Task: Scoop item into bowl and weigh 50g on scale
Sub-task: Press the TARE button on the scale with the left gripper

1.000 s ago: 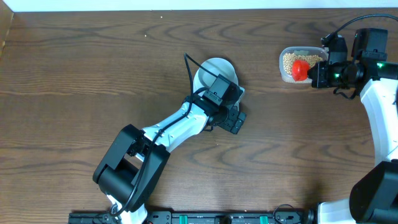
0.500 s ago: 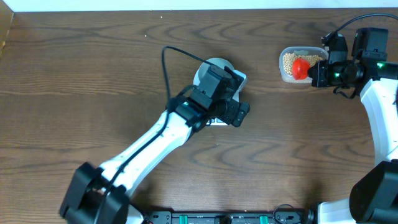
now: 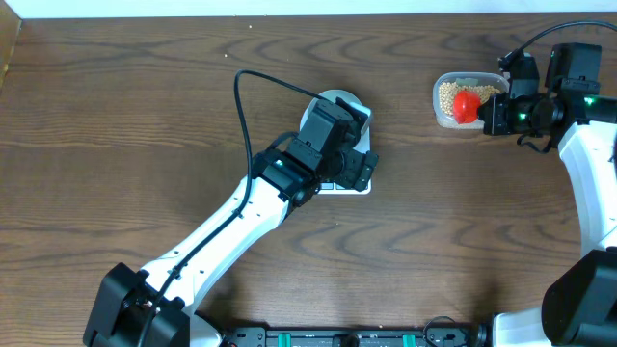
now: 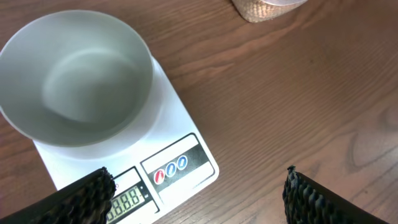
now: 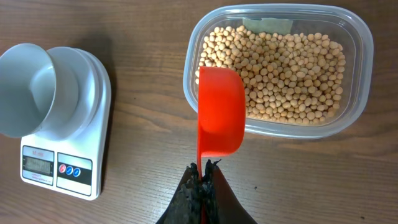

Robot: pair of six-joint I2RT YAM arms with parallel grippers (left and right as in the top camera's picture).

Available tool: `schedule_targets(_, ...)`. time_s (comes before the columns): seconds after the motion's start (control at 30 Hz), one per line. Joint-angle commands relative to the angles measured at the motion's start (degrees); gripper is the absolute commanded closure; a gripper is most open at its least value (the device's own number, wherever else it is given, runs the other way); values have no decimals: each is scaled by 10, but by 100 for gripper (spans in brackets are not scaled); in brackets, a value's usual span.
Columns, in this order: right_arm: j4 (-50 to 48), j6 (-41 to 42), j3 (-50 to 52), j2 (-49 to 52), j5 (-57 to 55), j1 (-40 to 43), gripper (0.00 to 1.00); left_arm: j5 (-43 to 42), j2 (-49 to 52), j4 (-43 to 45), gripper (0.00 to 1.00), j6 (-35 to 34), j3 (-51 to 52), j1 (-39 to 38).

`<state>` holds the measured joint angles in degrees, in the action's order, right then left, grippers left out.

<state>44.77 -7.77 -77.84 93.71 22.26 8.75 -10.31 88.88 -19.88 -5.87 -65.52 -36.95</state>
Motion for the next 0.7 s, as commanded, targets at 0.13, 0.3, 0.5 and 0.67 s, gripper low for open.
schedule_targets(0.13, 0, -5, -11, 4, 2, -2, 99, 9, -9, -6, 12, -30, -8, 3)
schedule_targets(0.3, 0, -5, -11, 4, 2, -2, 99, 9, -9, -8, 12, -34, -8, 3)
schedule_targets(0.5, 0, -4, -11, 4, 2, -2, 99, 9, -9, -11, 12, -35, -8, 3)
schedule_targets(0.67, 0, -4, -11, 4, 2, -2, 99, 9, -9, -13, 12, -35, -8, 3)
